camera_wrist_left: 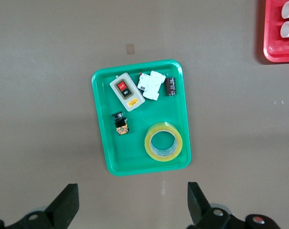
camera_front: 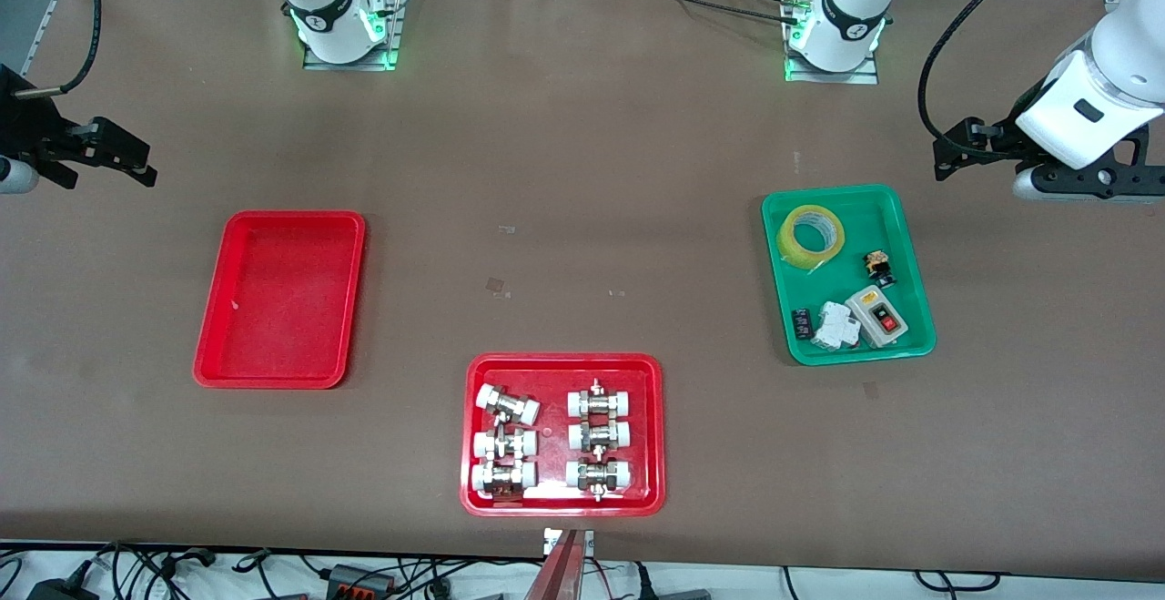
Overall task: Left arm passes tape to right arm into tray
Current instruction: 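Lower the left gripper onto the yellow tape roll in the green tray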
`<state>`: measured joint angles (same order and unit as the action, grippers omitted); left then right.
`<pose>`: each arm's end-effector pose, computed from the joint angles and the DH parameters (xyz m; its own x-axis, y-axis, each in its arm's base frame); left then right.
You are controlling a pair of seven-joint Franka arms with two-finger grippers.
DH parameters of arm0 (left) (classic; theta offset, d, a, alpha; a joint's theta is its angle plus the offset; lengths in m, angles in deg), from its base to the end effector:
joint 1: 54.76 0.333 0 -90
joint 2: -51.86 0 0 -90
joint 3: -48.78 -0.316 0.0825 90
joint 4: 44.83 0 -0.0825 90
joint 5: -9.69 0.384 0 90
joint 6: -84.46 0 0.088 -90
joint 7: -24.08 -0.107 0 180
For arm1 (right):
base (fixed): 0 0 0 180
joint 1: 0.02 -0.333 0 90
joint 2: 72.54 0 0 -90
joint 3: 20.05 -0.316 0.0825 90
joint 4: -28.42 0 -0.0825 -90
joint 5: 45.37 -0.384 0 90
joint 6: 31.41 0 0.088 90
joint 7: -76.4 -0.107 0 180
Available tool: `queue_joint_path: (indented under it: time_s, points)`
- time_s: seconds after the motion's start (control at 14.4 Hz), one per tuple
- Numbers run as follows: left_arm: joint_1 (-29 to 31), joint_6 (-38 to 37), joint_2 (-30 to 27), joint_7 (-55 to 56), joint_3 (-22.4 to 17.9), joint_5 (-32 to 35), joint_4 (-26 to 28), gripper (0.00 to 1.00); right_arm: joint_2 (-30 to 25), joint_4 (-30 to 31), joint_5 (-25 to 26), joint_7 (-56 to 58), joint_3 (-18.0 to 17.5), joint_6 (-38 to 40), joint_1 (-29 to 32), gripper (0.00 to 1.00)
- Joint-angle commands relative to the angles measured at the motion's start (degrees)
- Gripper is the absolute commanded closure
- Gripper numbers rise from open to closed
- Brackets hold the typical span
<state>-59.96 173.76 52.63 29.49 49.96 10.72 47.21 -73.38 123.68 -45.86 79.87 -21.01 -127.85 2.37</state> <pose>0.5524 -0.0597 0.5993 0.9981 -0.0165 -0.0593 -0.0180 -0.9996 -0.0234 0.5586 -0.0131 0.5990 0.9988 0.0347 0.0357 0.0349 -0.9994 -0.0061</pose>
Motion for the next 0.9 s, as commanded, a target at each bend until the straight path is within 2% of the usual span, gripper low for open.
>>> queue_joint_path:
  time_s: [0.0,0.55,0.69,0.83]
  points:
    - [0.1,0.4,-1.0,-0.8,0.1,-0.2,1.1,0.0,-1.5,-0.1,-0.3,1.0,-0.4,1.2,0.9,0.0]
    - [0.0,-0.5,0.3,-0.1,0.1,-0.5,1.9,0.0,-1.3,0.0,-0.3,0.8,-0.2,1.1,0.7,0.0]
    - [0.1,-0.4,3.2,-0.1,0.1,-0.4,2.4,0.0,-1.3,0.0,-0.3,0.8,-0.2,1.1,0.6,0.0]
    - [-0.4,3.0,8.9,-0.6,0.1,-0.1,5.3,0.0,-0.8,0.0,-0.4,0.9,-0.3,1.2,0.5,0.0]
